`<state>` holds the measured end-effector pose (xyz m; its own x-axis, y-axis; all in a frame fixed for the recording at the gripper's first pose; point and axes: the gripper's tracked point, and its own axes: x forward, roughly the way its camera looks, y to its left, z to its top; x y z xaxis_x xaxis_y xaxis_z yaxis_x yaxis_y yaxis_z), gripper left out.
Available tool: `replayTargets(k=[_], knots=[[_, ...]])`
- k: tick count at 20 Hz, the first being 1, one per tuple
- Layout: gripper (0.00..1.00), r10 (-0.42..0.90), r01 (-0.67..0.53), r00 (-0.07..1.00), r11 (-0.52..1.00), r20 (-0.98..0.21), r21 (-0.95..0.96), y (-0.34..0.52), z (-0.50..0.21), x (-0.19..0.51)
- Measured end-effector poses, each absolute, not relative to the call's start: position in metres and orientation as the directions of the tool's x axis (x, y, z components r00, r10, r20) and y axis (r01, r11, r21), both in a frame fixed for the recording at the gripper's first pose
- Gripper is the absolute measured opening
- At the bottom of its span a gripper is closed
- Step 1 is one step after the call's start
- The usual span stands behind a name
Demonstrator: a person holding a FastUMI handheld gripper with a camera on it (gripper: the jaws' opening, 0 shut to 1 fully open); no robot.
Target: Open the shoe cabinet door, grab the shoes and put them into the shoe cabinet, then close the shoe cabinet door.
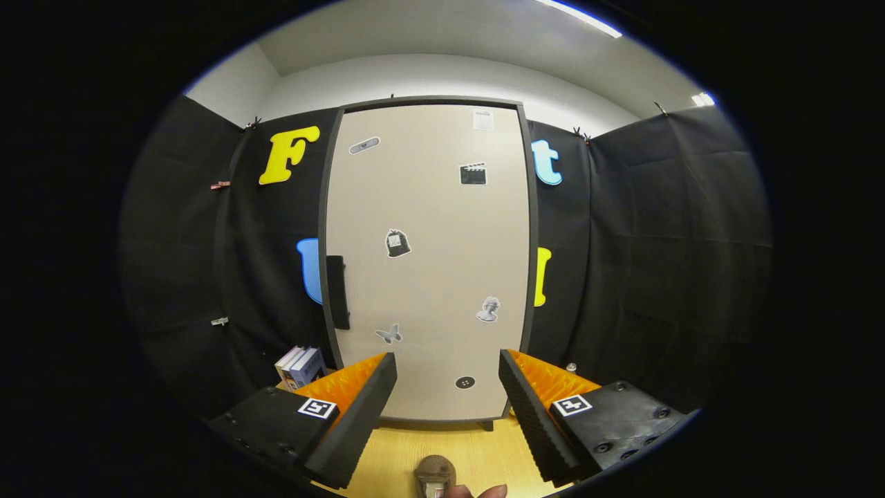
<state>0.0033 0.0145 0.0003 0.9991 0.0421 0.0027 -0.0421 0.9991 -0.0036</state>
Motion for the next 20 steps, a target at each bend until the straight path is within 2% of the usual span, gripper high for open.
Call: replayTargets(k=[13,20], knots=[[0.97,0.150,-0.150,0.989,0.989,0.003,0.011,0.154,0.009,0.099],[0.97,0.132,-0.132,0.991,0.991,-0.011,0.015,0.195,0.001,0.167]])
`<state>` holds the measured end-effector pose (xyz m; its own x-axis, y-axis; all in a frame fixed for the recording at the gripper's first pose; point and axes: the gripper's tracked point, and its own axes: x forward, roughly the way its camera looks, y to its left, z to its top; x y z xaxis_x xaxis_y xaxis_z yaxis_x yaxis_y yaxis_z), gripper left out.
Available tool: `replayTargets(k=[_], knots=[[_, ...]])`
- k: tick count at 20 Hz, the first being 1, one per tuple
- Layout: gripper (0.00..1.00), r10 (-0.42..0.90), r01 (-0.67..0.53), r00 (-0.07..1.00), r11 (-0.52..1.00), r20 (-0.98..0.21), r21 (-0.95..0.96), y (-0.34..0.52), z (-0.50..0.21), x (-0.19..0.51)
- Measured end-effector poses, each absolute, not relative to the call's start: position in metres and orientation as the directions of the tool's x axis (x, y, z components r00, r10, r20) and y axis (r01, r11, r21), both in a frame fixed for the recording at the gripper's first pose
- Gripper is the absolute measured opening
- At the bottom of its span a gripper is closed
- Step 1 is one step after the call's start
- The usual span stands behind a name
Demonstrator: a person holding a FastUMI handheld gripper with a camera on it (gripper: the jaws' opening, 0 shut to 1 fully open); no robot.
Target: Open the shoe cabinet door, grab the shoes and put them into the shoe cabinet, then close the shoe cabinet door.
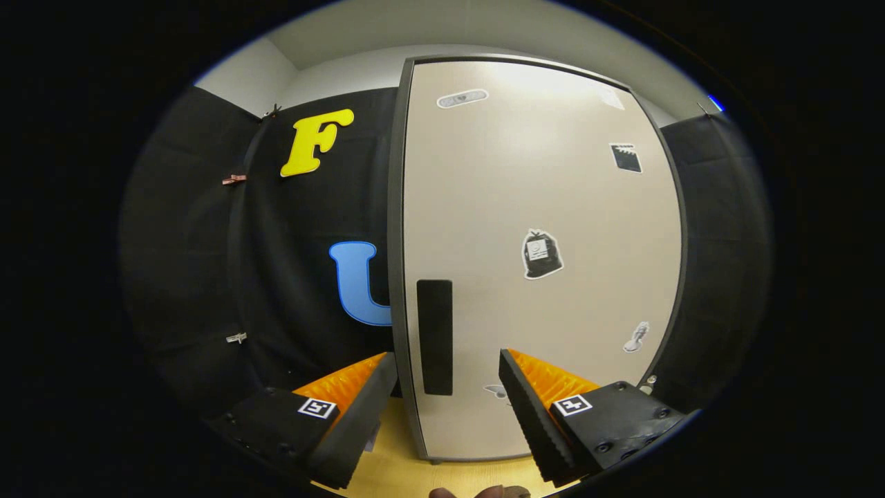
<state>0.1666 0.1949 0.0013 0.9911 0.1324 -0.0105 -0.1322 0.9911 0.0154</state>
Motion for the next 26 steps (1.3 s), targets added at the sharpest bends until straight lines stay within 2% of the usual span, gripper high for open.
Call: replayTargets(k=[2,4,6,7,8,9,13,19,26], knots=[[0.98,0.124,-0.123,0.992,0.992,-0.006,0.027,0.199,0.000,0.184],[0.92,0.123,-0.123,0.992,0.992,-0.005,0.042,0.204,-0.002,0.202],[0.76,0.111,-0.108,0.993,0.992,-0.041,0.066,0.206,-0.014,0.215],[0.57,0.104,-0.099,0.993,0.993,-0.062,0.071,0.206,-0.020,0.217],[0.47,0.084,-0.080,0.994,0.995,-0.074,0.060,0.204,-0.023,0.219],[0.45,0.074,-0.073,0.997,0.997,-0.036,0.036,0.207,-0.026,0.226],[0.25,0.068,-0.068,0.997,0.998,-0.039,0.015,0.204,-0.022,0.213],[0.25,0.158,-0.157,0.987,0.987,-0.024,0.029,0.203,-0.014,0.177],[0.25,0.212,-0.211,0.977,0.976,0.001,0.050,0.170,-0.009,0.102]])
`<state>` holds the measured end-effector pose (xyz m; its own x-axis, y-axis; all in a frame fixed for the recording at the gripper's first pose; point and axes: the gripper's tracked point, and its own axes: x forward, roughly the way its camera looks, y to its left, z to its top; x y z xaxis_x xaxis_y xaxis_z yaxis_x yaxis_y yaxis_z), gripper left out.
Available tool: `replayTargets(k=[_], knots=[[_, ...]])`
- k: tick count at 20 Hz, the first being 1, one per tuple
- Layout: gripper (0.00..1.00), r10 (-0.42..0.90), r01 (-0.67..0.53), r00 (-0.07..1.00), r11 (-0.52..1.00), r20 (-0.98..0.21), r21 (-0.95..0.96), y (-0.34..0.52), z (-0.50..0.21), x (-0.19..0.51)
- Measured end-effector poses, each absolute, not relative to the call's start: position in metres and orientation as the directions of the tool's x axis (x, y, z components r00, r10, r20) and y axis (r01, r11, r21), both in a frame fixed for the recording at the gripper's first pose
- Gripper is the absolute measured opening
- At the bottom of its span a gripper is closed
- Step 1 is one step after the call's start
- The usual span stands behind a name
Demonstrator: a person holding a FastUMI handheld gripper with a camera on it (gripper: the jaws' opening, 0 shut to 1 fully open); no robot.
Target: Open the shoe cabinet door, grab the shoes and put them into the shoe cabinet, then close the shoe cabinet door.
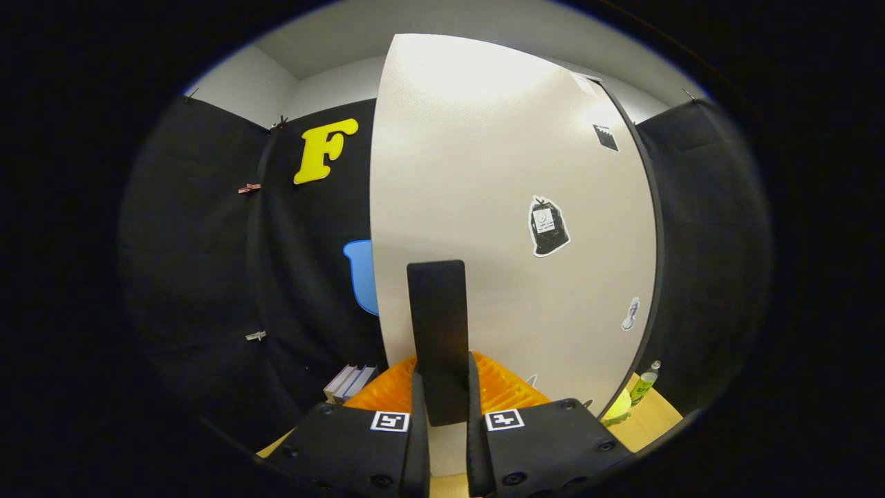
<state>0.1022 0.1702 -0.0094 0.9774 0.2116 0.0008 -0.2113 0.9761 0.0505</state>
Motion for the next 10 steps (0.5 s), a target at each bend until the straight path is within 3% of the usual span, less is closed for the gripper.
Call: replayTargets(k=[10], knots=[[0.25,0.257,-0.254,0.966,0.964,-0.030,0.078,0.126,-0.009,0.055]])
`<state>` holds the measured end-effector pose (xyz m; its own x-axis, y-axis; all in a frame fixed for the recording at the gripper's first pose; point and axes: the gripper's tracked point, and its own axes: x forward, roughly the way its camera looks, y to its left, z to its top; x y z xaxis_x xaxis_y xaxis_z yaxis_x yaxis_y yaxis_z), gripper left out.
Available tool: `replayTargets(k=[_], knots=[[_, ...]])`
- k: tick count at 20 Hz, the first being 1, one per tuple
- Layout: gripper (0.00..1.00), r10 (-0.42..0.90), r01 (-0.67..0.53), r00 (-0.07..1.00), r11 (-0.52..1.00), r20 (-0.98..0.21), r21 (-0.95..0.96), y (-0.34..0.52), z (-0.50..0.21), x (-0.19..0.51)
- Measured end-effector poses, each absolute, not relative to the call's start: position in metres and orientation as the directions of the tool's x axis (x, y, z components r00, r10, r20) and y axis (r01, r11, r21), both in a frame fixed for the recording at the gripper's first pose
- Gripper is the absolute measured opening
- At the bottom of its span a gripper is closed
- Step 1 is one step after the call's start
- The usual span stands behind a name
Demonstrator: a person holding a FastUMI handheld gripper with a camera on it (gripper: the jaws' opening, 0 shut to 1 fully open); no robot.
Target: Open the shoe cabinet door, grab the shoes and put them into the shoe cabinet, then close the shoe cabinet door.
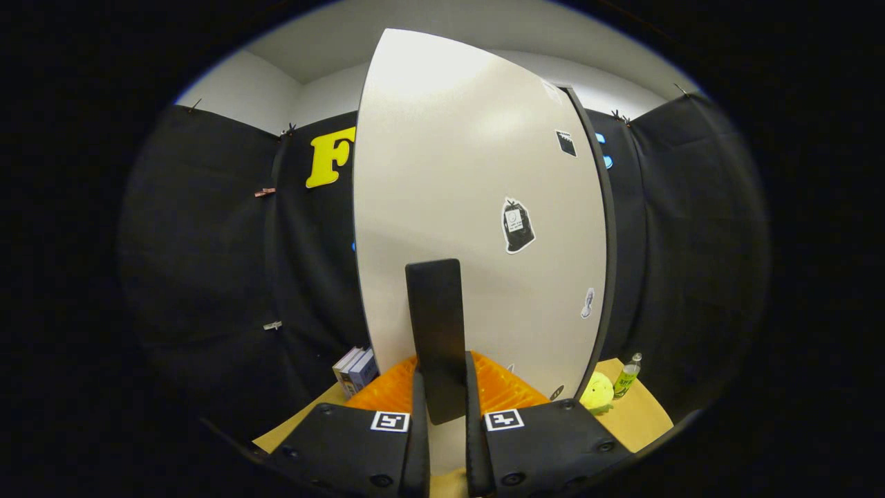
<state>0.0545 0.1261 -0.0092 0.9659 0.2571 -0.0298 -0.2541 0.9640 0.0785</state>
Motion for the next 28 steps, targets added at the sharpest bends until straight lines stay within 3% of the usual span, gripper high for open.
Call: replayTargets(k=[14,28], knots=[[0.24,0.271,-0.265,0.962,0.958,-0.045,0.107,0.072,-0.006,0.024],[0.23,0.202,-0.198,0.979,0.974,-0.027,0.109,0.011,-0.002,0.021]])
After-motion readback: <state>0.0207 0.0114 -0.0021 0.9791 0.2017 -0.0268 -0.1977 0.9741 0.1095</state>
